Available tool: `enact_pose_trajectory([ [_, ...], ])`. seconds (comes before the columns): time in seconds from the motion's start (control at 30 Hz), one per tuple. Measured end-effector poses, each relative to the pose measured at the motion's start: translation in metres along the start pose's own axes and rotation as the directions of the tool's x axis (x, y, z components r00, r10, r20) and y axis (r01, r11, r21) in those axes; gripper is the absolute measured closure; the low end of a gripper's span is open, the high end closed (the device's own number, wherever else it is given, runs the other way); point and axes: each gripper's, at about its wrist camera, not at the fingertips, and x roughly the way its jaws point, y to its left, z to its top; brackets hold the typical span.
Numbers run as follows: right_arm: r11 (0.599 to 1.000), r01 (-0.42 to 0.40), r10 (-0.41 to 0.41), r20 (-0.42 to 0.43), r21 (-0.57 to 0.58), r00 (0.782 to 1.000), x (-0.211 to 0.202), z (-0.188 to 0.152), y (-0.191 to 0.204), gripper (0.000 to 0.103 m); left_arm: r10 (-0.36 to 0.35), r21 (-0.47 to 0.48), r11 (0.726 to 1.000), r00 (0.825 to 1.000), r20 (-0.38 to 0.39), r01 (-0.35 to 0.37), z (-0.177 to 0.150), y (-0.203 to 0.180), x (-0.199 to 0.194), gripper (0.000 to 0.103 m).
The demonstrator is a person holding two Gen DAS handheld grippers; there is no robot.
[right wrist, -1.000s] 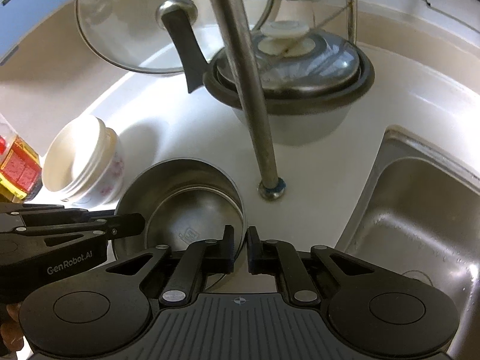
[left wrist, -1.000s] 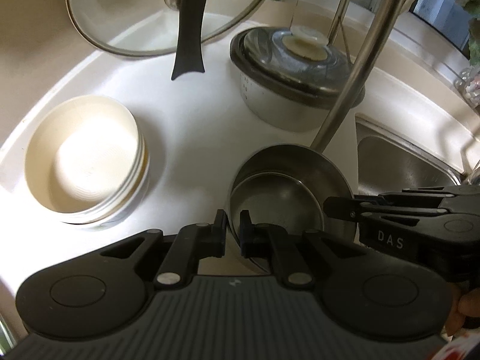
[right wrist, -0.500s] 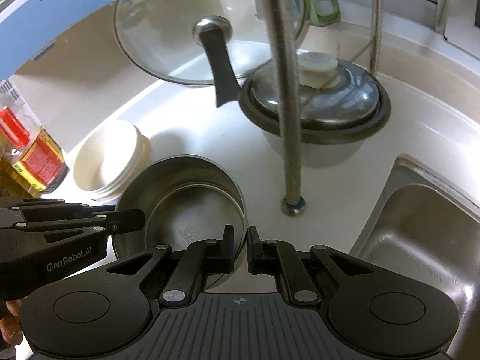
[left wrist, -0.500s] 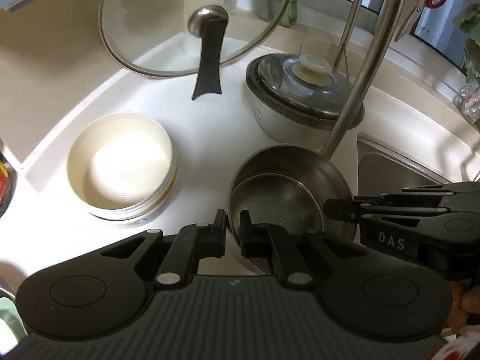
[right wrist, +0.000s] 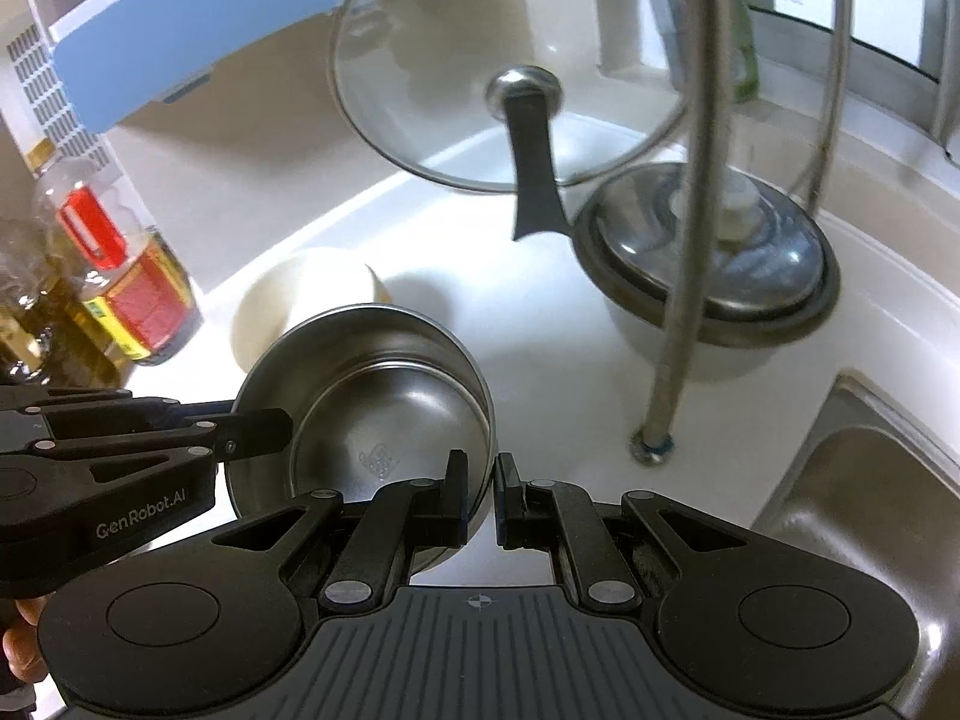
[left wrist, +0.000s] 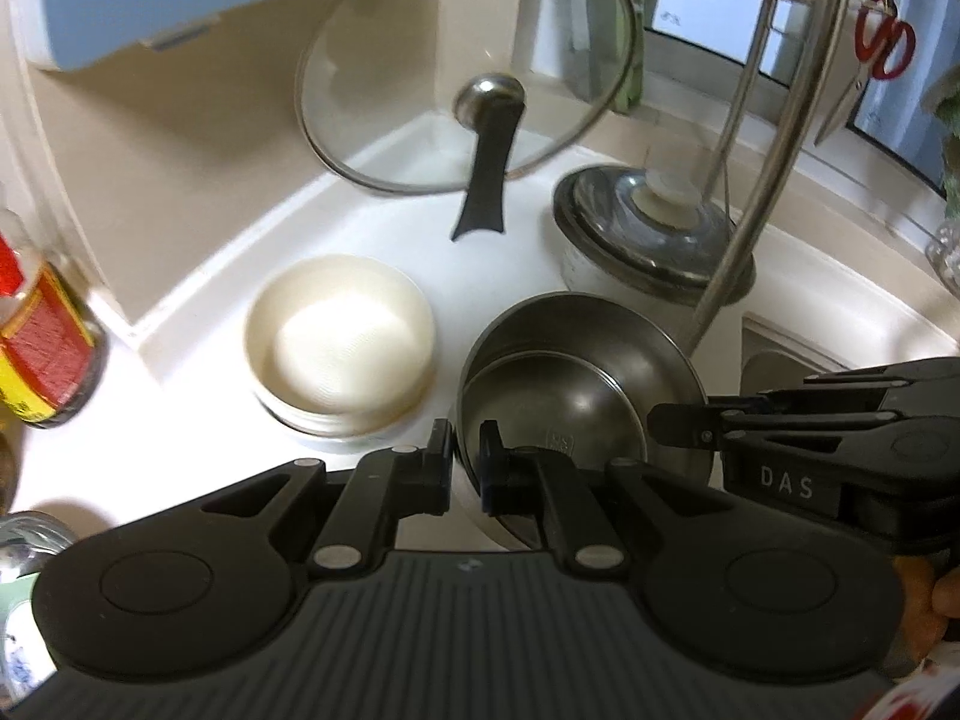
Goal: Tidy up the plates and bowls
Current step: 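Carry the steel pot with the left gripper over the bowl stack, then lower the steel pot onto the cream bowl in the stack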
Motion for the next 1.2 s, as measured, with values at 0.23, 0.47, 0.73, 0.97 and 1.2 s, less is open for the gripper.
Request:
enact_pose_trajectory([
  [0.23,0.998,-0.028,0.029,0.012,-0.049,1.000,-0.001,0.016,0.021,0.095,0.039,-0.019,0.999,0.998,0.039,-0.038,0.008,0.015,-0.012,0.096],
  [0.47,0.995,-0.052,0.054,0.023,-0.081,0.998,0.009,0.037,0.039,0.095,0.076,-0.035,0.997,0.996,0.054,-0.074,0.016,0.032,-0.014,0.096],
  [0.73,0.994,-0.071,0.074,0.036,-0.086,0.997,0.027,0.059,0.052,0.095,0.106,-0.055,0.993,0.993,0.053,-0.103,0.029,0.054,-0.005,0.096],
  [0.97,0.992,-0.086,0.088,0.023,-0.092,0.996,0.051,0.074,0.061,0.095,0.134,-0.069,0.989,0.990,0.041,-0.131,0.037,0.072,0.006,0.096],
  [1.2,0.993,-0.083,0.082,-0.011,-0.088,0.997,0.073,0.079,0.062,0.095,0.131,-0.076,0.989,0.991,0.017,-0.129,0.041,0.082,0.021,0.096],
])
